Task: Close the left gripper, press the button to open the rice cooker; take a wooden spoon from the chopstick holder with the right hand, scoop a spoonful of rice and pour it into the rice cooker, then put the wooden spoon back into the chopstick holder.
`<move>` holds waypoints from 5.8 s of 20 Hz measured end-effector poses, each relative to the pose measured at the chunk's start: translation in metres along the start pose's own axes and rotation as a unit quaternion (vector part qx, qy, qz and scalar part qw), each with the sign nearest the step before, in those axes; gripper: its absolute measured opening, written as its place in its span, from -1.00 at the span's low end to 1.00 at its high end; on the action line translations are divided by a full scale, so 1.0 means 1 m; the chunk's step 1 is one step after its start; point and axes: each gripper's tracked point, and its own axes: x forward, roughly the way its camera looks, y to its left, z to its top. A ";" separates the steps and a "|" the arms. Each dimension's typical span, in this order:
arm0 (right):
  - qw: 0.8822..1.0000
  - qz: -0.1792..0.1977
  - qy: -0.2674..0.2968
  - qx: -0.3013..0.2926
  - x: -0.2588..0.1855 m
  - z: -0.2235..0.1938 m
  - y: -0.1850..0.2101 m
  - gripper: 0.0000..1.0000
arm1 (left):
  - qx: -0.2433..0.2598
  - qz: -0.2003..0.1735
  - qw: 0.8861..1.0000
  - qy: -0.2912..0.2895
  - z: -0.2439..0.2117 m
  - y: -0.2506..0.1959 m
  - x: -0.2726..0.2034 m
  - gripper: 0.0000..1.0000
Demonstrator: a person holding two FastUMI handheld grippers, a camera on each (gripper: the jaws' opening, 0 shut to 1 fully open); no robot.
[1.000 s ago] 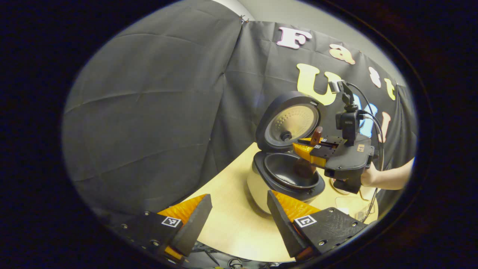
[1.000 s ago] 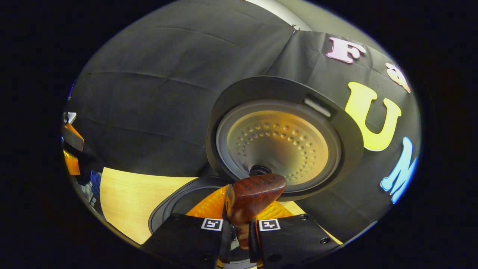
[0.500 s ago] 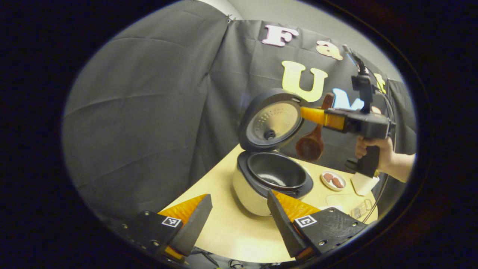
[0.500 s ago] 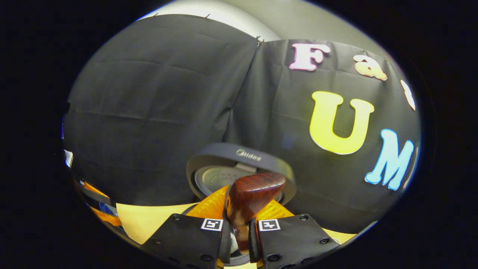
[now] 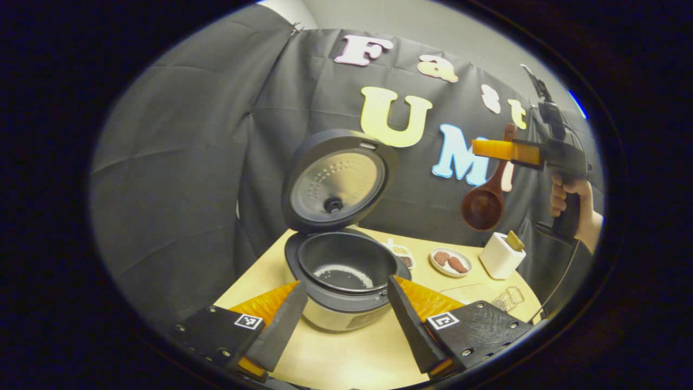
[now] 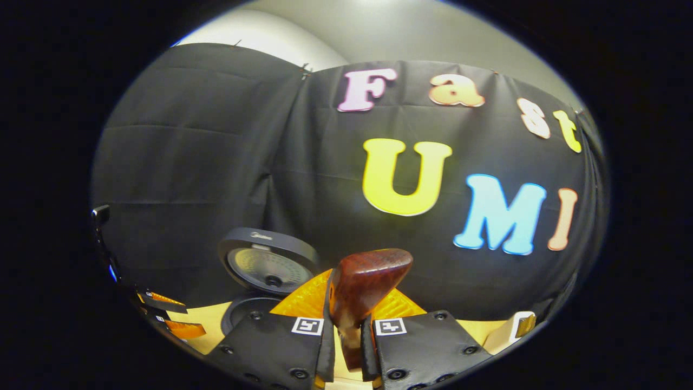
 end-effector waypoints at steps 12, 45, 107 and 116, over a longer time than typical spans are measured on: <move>0.960 -0.180 0.089 0.194 -0.110 -0.132 -0.213 -0.58 | 0.017 -0.012 1.000 0.003 0.017 -0.093 0.011 0.84; 0.898 -0.312 0.159 0.266 -0.245 -0.307 -0.279 0.96 | 0.026 0.116 0.990 -0.078 0.149 -0.091 -0.021 0.87; 0.938 -0.296 0.136 0.120 -0.242 -0.240 -0.130 0.96 | 0.128 -0.001 0.968 0.218 -0.037 -0.037 0.132 0.96; 0.937 -0.297 0.136 0.124 -0.241 -0.227 -0.135 1.00 | 0.118 0.001 0.981 0.156 -0.029 -0.047 0.108 0.91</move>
